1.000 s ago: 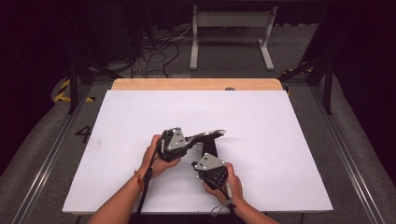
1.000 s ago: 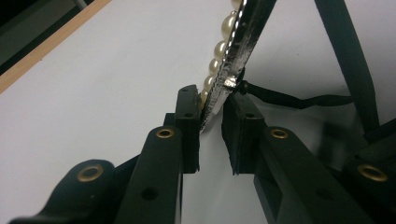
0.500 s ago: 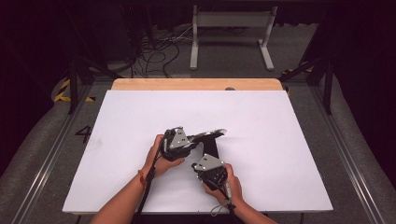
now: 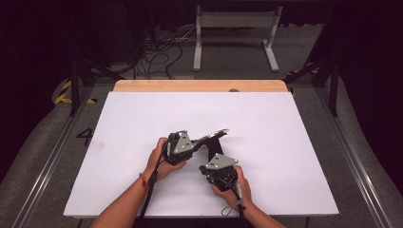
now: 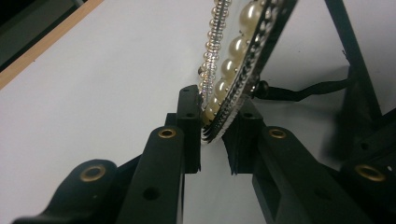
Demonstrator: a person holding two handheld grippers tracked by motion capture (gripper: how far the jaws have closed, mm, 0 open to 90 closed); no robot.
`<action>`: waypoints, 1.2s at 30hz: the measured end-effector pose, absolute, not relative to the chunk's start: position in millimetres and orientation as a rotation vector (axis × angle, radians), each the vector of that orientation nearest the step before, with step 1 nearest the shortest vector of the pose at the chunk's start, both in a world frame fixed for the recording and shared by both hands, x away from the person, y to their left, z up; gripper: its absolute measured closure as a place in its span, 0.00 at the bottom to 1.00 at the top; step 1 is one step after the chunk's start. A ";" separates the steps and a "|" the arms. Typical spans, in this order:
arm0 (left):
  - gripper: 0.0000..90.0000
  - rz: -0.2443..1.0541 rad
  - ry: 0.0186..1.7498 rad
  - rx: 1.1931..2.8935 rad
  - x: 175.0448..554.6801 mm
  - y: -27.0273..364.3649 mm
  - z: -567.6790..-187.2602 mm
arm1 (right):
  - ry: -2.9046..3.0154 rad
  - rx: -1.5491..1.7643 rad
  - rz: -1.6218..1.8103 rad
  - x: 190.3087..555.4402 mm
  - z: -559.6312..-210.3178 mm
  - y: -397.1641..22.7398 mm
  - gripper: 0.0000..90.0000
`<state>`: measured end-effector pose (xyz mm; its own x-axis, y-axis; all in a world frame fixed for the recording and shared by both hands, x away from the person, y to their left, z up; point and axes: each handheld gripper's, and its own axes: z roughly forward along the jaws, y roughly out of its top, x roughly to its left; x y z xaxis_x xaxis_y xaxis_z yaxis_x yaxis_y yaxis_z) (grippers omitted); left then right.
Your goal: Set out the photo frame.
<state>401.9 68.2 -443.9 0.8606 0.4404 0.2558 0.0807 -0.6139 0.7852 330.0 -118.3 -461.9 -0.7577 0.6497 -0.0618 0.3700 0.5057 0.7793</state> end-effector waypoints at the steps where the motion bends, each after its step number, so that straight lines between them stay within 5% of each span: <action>1: 0.87 0.553 0.373 2.195 401.4 68.0 -443.5 | 2.405 0.849 1.122 330.0 -461.7 -118.6 1.00; 16: 0.86 0.521 0.380 2.193 397.5 72.6 -441.6 | 2.393 0.866 1.104 331.2 -458.7 -126.3 1.00; 23: 0.74 0.516 0.399 2.181 402.6 72.7 -445.0 | 2.389 0.858 1.113 331.0 -457.3 -127.3 0.98; 27: 0.86 0.522 0.380 2.187 402.9 70.5 -447.7 | 2.381 0.856 1.117 330.0 -455.4 -127.3 0.99; 36: 0.89 0.565 0.348 2.236 398.0 70.4 -443.4 | 2.362 0.859 1.095 331.0 -453.7 -129.1 1.00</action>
